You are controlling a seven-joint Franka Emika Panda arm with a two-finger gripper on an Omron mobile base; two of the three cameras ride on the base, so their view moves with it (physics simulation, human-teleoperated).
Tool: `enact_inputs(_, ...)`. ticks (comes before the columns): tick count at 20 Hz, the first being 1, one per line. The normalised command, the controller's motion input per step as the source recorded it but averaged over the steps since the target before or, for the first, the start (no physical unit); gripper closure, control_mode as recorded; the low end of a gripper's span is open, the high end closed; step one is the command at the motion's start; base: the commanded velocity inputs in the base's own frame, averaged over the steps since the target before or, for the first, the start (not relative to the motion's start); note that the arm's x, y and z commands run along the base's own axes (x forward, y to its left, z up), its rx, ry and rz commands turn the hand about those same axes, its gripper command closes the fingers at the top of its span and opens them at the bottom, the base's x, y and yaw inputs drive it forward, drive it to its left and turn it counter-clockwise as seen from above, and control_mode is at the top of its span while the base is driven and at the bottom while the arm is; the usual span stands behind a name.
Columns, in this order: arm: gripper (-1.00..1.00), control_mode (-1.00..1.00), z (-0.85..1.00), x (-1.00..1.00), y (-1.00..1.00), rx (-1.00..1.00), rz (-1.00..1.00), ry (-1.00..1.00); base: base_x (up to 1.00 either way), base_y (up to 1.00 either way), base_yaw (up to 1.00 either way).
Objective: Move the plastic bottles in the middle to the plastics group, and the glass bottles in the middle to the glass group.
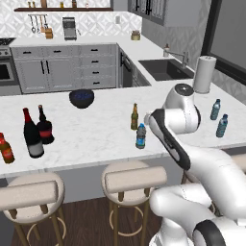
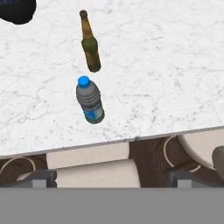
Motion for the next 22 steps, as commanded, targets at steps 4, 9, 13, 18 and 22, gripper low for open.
enact_inputs(4, -1.0, -1.0, -0.46, 0.7, 0.05, 0.0, 0.0, 0.02, 0.0, 0.0, 0.0)
enact_inputs(9, -1.0, -1.0, -0.45, 0.64, 0.22, 0.0, 0.01, 0.02, 0.0, 0.0, 0.0)
enact_inputs(13, -1.0, -1.0, 0.06, 0.04, 0.06, 0.0, 0.01, -0.02, 0.0, 0.0, 0.0)
enact_inputs(18, -1.0, -1.0, -0.1, 0.16, 0.07, 0.0, 0.04, -0.01, 0.0, 0.0, 0.0)
enact_inputs(22, -1.0, -1.0, -0.19, 0.35, 0.02, 0.0, 0.08, 0.0, 0.0, 0.0, 0.0)
